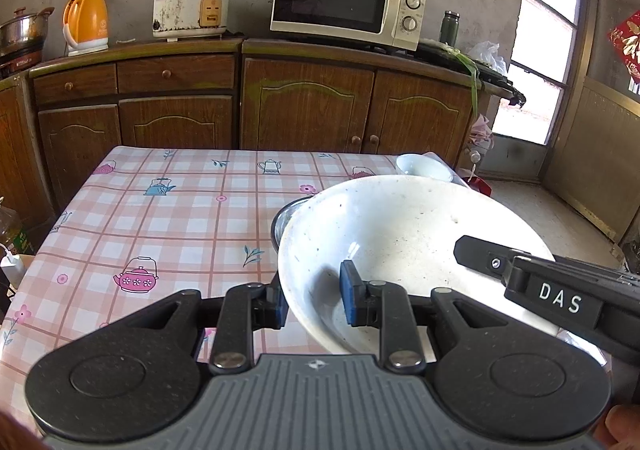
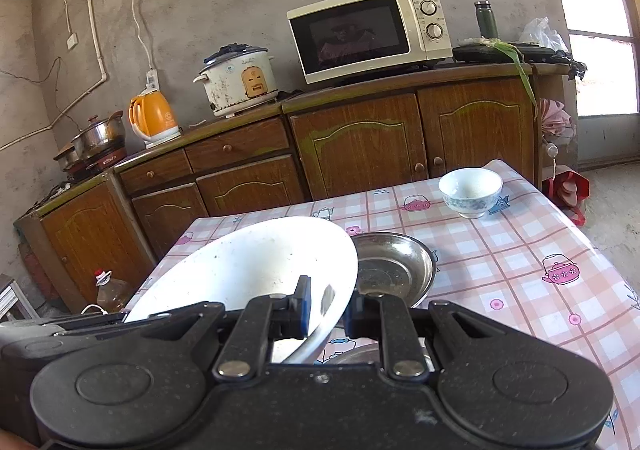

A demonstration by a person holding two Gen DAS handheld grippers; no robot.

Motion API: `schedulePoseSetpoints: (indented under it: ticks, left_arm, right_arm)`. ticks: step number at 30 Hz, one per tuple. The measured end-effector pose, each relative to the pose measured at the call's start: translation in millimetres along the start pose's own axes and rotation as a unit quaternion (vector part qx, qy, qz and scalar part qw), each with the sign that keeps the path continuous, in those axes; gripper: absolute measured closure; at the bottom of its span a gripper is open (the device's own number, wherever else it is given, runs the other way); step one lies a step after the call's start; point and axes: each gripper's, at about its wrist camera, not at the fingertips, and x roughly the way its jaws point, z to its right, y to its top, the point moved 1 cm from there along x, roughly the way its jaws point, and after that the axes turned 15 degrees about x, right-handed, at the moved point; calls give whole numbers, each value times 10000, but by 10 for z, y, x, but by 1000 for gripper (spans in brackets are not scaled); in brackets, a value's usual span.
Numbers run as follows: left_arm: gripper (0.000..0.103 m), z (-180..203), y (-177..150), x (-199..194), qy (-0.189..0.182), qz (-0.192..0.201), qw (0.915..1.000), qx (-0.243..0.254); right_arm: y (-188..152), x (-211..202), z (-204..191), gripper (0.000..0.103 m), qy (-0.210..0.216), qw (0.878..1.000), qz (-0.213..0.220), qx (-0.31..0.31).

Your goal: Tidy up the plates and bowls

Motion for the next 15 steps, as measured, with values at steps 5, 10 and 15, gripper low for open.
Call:
schedulePoseSetpoints:
  ticks: [5,10,15]
  left_arm:
    - [78,24,-9,12,-44,-23,10000,13]
    - [78,47,-19,19,-74,-40,10000,18]
    - [78,72,-39,32,-113,-70,9999,28]
  right_arm:
    - [-15,-22,40,82,-40,10000,5,13]
    - [-23,-39,64,82,-68,10000,5,26]
    - [-36,-46,99,82,-110,9999,-4,30]
